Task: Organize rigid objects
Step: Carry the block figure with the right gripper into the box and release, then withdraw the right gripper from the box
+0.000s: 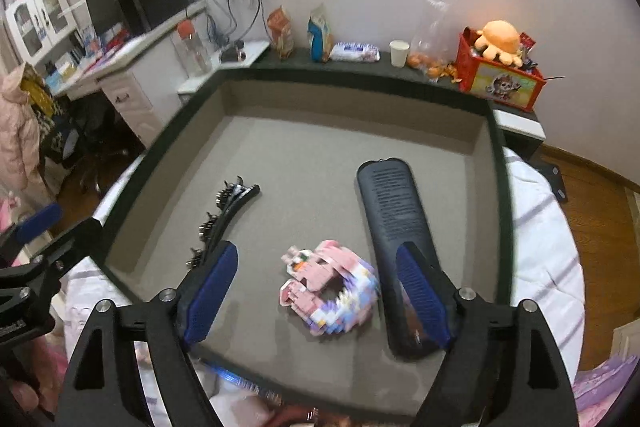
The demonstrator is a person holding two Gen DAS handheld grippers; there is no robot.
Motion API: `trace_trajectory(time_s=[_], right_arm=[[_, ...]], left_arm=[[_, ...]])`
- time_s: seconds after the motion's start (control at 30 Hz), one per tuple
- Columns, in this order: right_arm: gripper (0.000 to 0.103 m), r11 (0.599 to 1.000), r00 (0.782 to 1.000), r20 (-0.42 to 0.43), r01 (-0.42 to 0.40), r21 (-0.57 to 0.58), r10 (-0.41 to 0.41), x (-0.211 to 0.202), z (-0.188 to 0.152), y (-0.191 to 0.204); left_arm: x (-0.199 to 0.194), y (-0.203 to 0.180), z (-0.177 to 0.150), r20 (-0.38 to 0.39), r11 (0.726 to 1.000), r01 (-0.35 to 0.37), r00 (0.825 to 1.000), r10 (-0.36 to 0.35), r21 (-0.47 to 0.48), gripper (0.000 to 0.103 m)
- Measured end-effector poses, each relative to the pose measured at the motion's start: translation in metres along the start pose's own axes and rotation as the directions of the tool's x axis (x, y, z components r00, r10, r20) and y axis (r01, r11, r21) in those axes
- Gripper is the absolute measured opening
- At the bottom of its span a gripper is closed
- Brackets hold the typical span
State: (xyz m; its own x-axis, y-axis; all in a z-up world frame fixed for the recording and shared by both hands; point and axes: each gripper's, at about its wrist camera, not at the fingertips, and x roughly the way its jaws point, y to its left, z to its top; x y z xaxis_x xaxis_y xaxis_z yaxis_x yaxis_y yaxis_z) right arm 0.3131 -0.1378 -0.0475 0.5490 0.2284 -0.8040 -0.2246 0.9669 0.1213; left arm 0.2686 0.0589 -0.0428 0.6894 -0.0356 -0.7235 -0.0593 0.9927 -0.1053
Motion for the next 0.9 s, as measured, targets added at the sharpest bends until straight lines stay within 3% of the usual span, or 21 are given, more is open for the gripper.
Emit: trace_trajectory(time_s=[0.4, 0.63, 0.9], right_arm=[[0.086, 0.989, 0.995, 0.103, -0.018, 0.148, 0.003, -0.080, -0.065, -0.014], [0.087, 0.982, 0.997, 0.071, -0.028, 0.185, 0.015, -0.095, -0.114, -0.011], [0.087, 0.979, 0.996, 0.092, -0.031, 0.201, 0.013, -0.107, -0.125, -0.018]], left_arm=[[-0.052, -0.017, -0.048, -0.004, 0.998, 0.035, 0.999, -0.035, 0.046, 0.103], [-0.063, -0.033, -0.079, -0.051, 0.995, 0.059, 0.997, -0.055, 0.076, 0.103], [-0.076, -0.040, -0.085, -0.040, 0.994, 0.053, 0.998, -0.050, 0.095, 0.103]])
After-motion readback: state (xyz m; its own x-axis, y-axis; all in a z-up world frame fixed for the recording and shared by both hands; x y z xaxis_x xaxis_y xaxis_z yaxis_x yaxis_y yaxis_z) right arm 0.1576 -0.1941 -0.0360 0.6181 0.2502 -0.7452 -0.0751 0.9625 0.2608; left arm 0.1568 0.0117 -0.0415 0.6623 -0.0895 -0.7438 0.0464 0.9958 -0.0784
